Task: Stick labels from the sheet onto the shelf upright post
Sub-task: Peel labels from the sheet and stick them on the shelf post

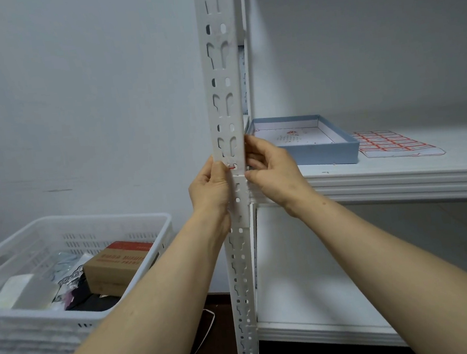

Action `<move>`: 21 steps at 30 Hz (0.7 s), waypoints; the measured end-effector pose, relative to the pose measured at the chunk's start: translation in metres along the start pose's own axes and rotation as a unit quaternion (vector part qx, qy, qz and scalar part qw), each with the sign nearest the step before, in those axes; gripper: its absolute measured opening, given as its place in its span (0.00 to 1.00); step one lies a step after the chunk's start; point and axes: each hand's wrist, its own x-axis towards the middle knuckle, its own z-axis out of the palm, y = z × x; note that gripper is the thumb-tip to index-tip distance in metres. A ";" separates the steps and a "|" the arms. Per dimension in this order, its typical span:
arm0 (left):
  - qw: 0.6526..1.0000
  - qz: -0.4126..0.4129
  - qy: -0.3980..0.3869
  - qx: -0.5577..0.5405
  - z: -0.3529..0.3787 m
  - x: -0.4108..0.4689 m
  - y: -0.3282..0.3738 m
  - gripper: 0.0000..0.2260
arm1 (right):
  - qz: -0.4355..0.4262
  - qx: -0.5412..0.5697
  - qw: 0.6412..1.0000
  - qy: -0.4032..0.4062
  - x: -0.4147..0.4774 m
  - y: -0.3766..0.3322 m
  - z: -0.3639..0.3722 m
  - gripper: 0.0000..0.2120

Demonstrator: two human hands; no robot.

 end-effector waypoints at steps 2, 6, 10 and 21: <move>1.000 0.000 -0.002 0.004 0.000 0.000 0.000 0.13 | -0.002 -0.001 1.000 -0.001 -0.001 -0.001 -0.001 0.29; 1.000 0.003 -0.003 -0.004 0.000 0.000 -0.001 0.14 | -0.002 -0.005 1.000 -0.005 -0.002 -0.003 0.000 0.28; 1.000 0.004 -0.007 0.006 -0.001 0.001 -0.002 0.15 | -0.002 -0.004 1.000 -0.007 -0.003 -0.004 -0.001 0.28; 1.000 0.001 -0.022 -0.006 -0.003 -0.002 0.000 0.17 | -0.007 -0.009 1.000 -0.012 -0.006 -0.007 -0.001 0.28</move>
